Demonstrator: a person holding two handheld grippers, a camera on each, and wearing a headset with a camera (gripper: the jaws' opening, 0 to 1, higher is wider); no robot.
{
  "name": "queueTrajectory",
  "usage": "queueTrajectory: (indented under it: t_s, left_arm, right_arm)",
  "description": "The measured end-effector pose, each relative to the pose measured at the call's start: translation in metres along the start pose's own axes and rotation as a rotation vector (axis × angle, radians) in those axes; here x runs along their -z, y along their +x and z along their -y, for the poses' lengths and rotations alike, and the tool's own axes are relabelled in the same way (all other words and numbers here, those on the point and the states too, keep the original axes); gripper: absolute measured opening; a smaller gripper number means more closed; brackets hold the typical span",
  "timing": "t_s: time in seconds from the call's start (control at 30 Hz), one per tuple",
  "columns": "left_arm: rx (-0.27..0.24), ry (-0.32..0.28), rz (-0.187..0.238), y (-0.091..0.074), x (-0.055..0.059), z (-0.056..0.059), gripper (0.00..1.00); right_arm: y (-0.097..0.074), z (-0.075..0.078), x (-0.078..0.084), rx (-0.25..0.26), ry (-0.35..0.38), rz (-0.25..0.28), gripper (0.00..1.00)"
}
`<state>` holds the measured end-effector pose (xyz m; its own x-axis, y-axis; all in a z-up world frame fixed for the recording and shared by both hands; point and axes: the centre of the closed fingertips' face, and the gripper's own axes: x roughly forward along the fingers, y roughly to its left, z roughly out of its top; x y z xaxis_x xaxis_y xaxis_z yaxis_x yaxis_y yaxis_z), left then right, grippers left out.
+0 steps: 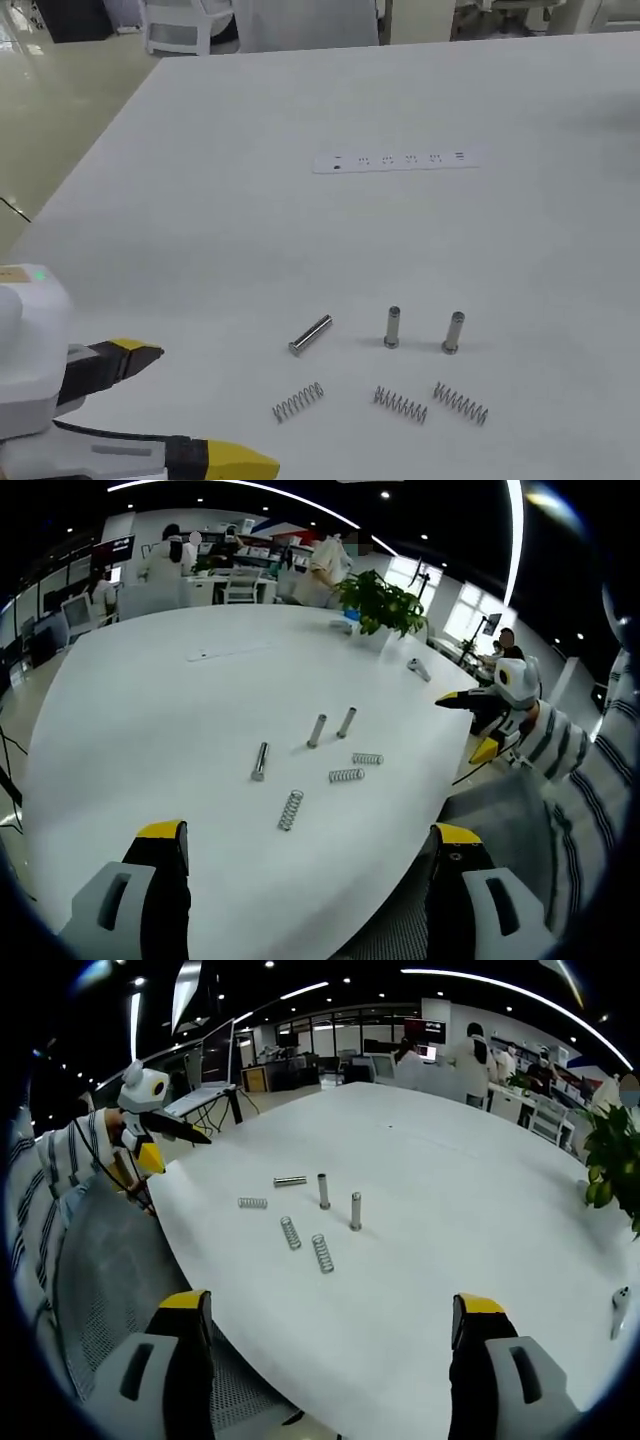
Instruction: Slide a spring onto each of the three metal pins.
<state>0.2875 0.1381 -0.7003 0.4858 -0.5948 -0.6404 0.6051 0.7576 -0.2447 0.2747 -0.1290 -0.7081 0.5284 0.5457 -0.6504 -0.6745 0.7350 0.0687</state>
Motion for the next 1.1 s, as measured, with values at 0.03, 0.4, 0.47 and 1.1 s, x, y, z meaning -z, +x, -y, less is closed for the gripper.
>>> queueTrajectory:
  t_s: [0.03, 0.4, 0.47, 1.1]
  left_arm:
    - [0.000, 0.000, -0.001, 0.001, 0.000, -0.001, 0.98]
    - [0.008, -0.002, -0.022, 0.009, -0.002, -0.009, 0.98]
    - [0.010, -0.007, -0.018, 0.013, -0.003, -0.011, 0.98]
    - [0.062, -0.019, 0.002, 0.037, -0.019, -0.015, 0.96]
  right_arm:
    - [0.000, 0.001, 0.000, 0.002, 0.002, 0.000, 0.98]
    - [-0.002, 0.003, 0.001, 0.008, 0.003, -0.008, 0.98]
    - [-0.002, 0.003, 0.002, 0.007, 0.004, -0.010, 0.98]
    - [-0.007, 0.007, 0.001, 0.020, 0.031, -0.005, 0.98]
